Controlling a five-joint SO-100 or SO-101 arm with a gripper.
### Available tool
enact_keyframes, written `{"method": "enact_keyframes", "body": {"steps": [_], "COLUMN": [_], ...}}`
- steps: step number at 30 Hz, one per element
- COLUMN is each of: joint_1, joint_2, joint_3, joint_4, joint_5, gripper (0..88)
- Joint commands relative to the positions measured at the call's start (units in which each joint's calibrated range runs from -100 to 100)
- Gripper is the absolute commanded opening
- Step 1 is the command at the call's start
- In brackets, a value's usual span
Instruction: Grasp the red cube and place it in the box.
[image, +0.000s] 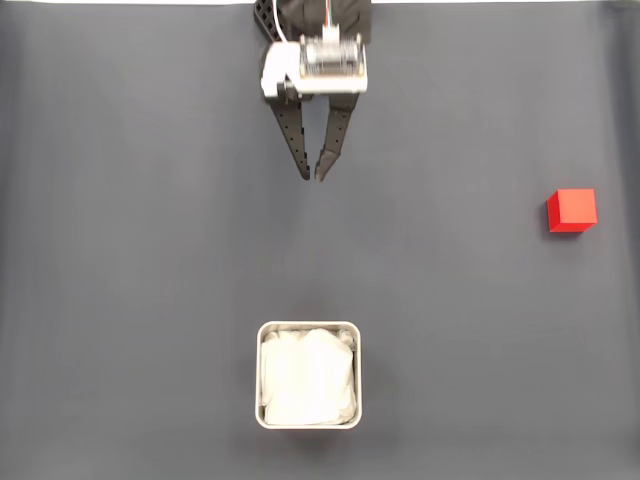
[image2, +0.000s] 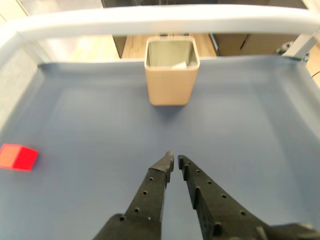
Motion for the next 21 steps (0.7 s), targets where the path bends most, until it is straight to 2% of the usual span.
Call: {"method": "enact_keyframes", "body": {"steps": [1, 11, 21], "joint_1": [-0.61, -0.68, -1.6], "joint_2": [7.85, 24.14, 30.64], "joint_3": [-15.75, -42.12, -45.86], "joint_4": [-2.13, 3.94, 9.68], "joint_5": [-0.44, -0.88, 0.0], "gripper": [0.0, 0.0, 0.0]}}
